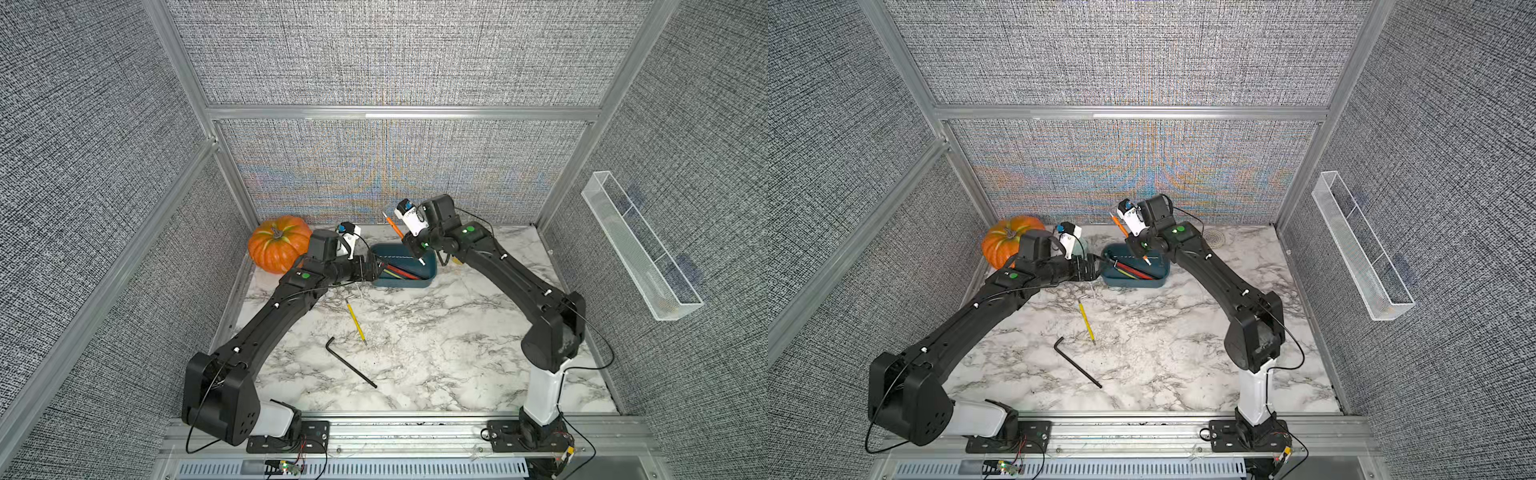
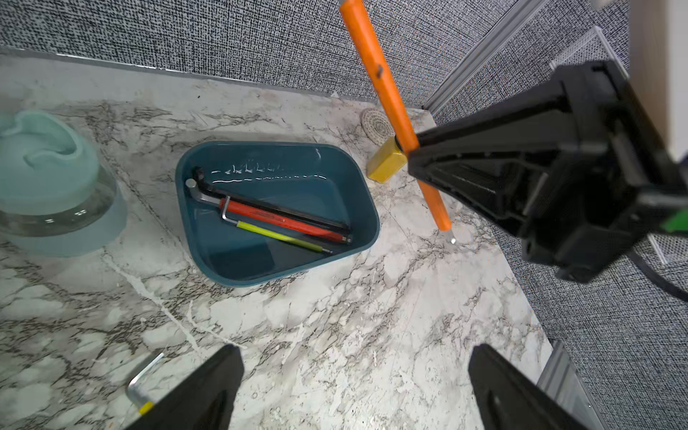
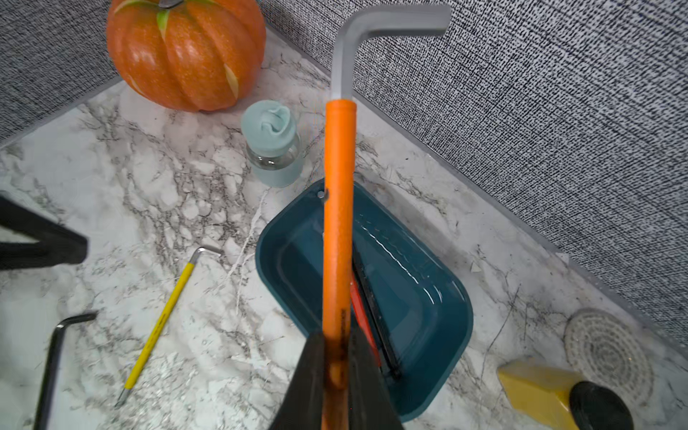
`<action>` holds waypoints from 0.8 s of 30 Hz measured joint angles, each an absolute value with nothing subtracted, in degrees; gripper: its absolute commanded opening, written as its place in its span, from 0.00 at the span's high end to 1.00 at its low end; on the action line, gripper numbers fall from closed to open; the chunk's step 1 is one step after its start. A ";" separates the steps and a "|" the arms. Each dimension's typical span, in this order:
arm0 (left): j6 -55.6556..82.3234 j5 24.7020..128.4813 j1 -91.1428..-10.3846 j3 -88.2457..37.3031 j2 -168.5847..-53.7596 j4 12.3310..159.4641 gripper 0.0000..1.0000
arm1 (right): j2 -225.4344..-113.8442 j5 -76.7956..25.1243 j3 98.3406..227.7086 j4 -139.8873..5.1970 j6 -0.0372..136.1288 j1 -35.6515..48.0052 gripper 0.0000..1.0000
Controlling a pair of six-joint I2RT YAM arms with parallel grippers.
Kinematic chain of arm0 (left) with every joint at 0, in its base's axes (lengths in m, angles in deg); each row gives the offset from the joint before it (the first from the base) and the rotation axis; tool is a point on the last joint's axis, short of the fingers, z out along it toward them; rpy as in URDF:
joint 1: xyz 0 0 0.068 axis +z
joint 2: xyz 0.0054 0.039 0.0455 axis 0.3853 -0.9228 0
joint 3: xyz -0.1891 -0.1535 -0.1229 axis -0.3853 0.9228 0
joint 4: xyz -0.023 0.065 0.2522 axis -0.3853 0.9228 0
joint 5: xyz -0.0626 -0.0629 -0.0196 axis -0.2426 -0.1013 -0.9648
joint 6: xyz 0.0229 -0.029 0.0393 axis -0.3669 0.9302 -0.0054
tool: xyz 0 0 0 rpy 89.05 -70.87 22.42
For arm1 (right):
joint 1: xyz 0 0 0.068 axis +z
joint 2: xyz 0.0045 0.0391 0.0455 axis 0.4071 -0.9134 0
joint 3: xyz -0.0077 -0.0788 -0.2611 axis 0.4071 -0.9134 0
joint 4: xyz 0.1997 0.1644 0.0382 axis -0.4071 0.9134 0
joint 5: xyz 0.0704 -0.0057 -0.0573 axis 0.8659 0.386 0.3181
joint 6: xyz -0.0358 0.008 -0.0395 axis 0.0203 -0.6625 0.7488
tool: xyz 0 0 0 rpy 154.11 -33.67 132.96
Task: Put the hex key on the desktop into the storage box
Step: Place the Allen key in the storage box.
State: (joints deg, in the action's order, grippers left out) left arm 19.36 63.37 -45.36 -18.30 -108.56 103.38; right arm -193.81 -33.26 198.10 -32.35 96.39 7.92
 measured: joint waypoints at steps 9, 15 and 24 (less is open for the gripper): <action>19.73 63.85 -45.36 -17.29 -107.90 103.23 0.00 | -203.08 -35.97 201.40 -32.35 100.57 7.26 1.00; 19.71 64.31 -45.36 -17.10 -107.90 103.20 0.00 | -206.00 -35.86 200.18 -33.36 101.86 6.63 1.00; 19.69 64.42 -45.36 -17.10 -108.54 103.20 0.00 | -208.65 -34.52 196.79 -36.44 103.21 6.37 1.00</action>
State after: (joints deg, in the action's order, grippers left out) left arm 19.69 64.42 -45.36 -17.10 -108.54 103.20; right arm -208.65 -34.52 196.79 -36.44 103.21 6.37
